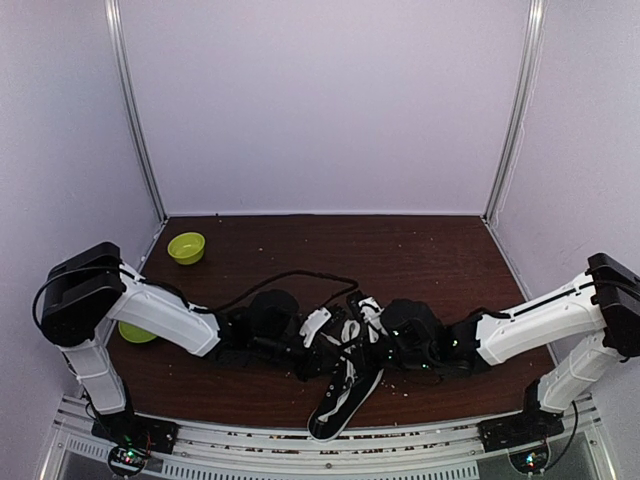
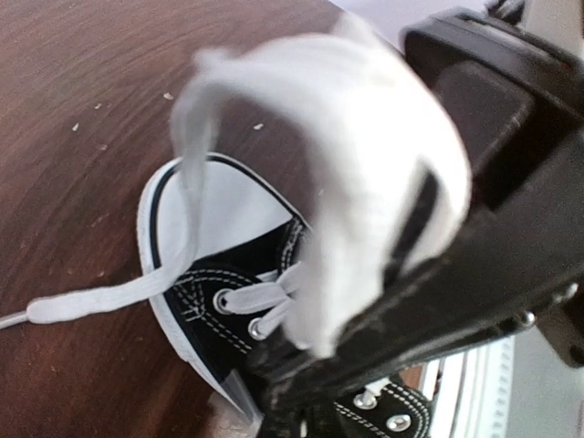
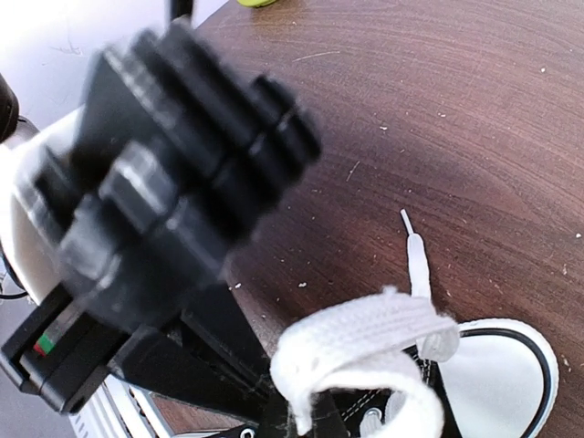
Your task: Tie the shoes
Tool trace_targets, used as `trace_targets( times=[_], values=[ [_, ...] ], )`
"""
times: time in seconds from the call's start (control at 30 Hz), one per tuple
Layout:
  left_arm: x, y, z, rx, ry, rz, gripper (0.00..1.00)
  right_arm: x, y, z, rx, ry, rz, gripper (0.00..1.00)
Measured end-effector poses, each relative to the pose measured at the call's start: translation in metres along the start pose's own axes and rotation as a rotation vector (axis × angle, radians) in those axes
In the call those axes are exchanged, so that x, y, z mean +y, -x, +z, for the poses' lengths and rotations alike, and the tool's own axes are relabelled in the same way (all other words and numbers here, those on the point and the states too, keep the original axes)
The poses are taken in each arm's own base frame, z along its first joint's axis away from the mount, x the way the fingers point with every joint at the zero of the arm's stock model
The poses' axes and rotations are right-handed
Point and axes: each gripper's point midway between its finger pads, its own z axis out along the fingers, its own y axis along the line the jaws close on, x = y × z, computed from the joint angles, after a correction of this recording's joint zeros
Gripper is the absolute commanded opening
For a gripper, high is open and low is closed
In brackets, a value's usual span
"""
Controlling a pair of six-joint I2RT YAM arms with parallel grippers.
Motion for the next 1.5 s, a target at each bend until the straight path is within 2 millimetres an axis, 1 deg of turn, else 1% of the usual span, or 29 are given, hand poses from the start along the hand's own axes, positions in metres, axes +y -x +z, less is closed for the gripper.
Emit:
trace_targets(
  times=[0.13,0.2,0.23,0.3,0.33,0.4,0.47,0.53,0.6,0.63,0.7,0.83,0.9,0.97,1.03,1.13,1.2,1.27,1.5],
  values=[
    [0.006,-0.002,0.0,0.007,0.037,-0.009,0.0,-0.001,0.0,-0.003,-0.003,0.004,0.007,0.44],
    [0.012,-0.007,-0.009,0.003,0.081,-0.027,0.0,-0.001,0.004,-0.011,-0.014,0.011,-0.006,0.55],
    [0.015,-0.01,-0.016,0.001,0.106,-0.037,0.0,-0.001,0.005,-0.015,-0.018,0.015,0.0,0.59],
    [0.016,-0.014,-0.034,-0.008,0.146,-0.055,0.0,-0.002,0.009,-0.027,-0.037,0.022,-0.01,0.64],
    [0.015,-0.014,-0.041,-0.016,0.157,-0.062,0.0,-0.004,0.01,-0.034,-0.046,0.023,-0.014,0.65],
    [0.014,-0.011,-0.053,-0.035,0.175,-0.079,0.0,-0.007,0.015,-0.044,-0.065,0.022,-0.018,0.66],
    [0.014,-0.012,-0.061,-0.042,0.191,-0.101,0.0,-0.016,0.02,-0.051,-0.077,-0.009,-0.012,0.67],
    [0.017,-0.019,-0.066,-0.03,0.211,-0.123,0.0,-0.03,0.023,-0.051,-0.069,-0.072,-0.003,0.66],
    [0.023,-0.032,-0.072,0.0,0.244,-0.148,0.0,-0.04,0.027,-0.047,-0.048,-0.138,0.0,0.64],
    [0.025,-0.037,-0.075,0.013,0.256,-0.157,0.0,-0.045,0.031,-0.043,-0.033,-0.175,0.004,0.63],
    [0.028,-0.045,-0.079,0.034,0.279,-0.168,0.0,-0.046,0.041,-0.034,-0.014,-0.221,0.011,0.61],
    [0.029,-0.053,-0.086,0.065,0.3,-0.179,0.0,-0.039,0.065,-0.006,0.032,-0.282,0.034,0.57],
    [0.029,-0.055,-0.089,0.071,0.301,-0.181,0.0,-0.037,0.067,0.009,0.06,-0.299,0.04,0.56],
    [0.027,-0.059,-0.092,0.079,0.3,-0.183,0.0,-0.038,0.062,0.022,0.102,-0.317,0.041,0.55],
    [0.026,-0.062,-0.094,0.093,0.295,-0.184,0.0,-0.041,0.052,0.036,0.16,-0.334,0.038,0.54],
    [0.025,-0.067,-0.095,0.112,0.29,-0.187,0.0,-0.047,0.031,0.052,0.242,-0.35,0.035,0.53],
    [0.025,-0.071,-0.096,0.126,0.291,-0.189,0.0,-0.051,0.018,0.056,0.29,-0.362,0.034,0.51],
    [0.025,-0.073,-0.097,0.134,0.293,-0.188,0.0,-0.054,0.009,0.058,0.323,-0.369,0.031,0.47],
    [0.025,-0.073,-0.097,0.134,0.292,-0.183,0.0,-0.057,-0.004,0.074,0.376,-0.373,0.02,0.31]
  ],
)
